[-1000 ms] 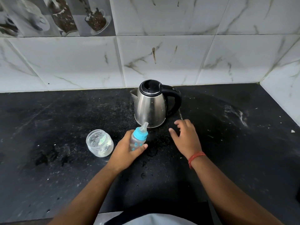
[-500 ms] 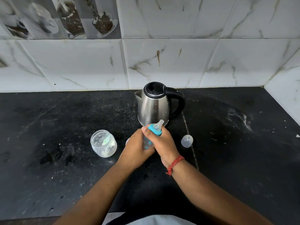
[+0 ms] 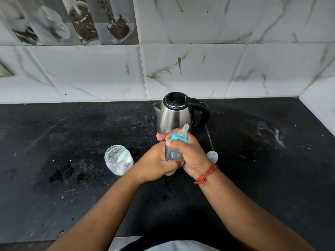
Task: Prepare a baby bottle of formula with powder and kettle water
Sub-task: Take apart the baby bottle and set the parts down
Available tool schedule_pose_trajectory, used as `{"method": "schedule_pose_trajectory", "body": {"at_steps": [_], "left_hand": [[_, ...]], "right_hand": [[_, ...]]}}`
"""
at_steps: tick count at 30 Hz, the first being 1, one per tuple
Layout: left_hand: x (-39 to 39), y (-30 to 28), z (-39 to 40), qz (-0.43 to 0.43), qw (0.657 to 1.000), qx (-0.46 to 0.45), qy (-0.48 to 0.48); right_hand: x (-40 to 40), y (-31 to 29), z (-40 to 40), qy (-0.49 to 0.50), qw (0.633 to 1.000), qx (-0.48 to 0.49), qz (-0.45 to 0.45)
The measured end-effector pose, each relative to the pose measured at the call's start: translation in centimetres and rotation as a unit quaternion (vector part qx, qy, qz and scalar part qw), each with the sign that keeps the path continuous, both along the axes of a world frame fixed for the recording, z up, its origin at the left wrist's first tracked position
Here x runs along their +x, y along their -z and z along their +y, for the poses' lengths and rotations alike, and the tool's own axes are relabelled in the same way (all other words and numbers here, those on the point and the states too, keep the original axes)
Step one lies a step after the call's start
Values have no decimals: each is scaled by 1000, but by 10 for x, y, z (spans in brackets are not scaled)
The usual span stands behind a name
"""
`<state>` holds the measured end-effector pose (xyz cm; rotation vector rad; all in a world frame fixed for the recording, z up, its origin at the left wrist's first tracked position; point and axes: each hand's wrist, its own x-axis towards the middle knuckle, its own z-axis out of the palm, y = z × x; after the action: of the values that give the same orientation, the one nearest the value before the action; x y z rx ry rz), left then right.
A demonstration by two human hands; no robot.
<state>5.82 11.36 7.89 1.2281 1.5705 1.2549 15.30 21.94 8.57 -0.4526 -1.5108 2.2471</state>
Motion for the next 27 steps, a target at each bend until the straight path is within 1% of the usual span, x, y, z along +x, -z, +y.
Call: {"method": "schedule_pose_trajectory", "body": {"at_steps": [2, 4, 6, 7, 9, 13, 15, 16, 17, 20, 24, 27], "left_hand": [[-5, -6, -4, -20, 999, -17, 35], [-7, -10, -9, -66, 995, -40, 58], [-8, -11, -12, -112, 990, -51, 68], [-8, -9, -12, -117, 990, -49, 63], [-6, -5, -6, -88, 995, -29, 35], [1, -3, 4, -33, 997, 4, -75], [0, 1, 5, 21, 991, 5, -130], [0, 2, 5, 37, 990, 3, -137], [-1, 3, 6, 37, 991, -2, -127], [0, -3, 6, -3, 998, 5, -68], [-3, -11, -1, -58, 998, 16, 0], [-4, -13, -8, -126, 992, 4, 24]], "right_hand": [[2, -3, 4, -52, 998, -5, 40], [4, -6, 8, -115, 991, -2, 72], [5, -8, 12, -159, 984, 8, 77], [5, -8, 15, -166, 984, 10, 69], [2, -9, 18, -150, 988, 17, 40], [-2, -8, 15, -20, 996, 54, -66], [-4, -7, 9, 23, 993, 63, -100], [-5, -6, 6, 37, 991, 65, -107], [-6, -6, 4, 46, 991, 64, -107], [-6, -9, -1, 41, 995, 52, -76], [-1, -16, -2, -8, 998, 58, -35], [0, -18, 2, -57, 996, 64, 4]]}}
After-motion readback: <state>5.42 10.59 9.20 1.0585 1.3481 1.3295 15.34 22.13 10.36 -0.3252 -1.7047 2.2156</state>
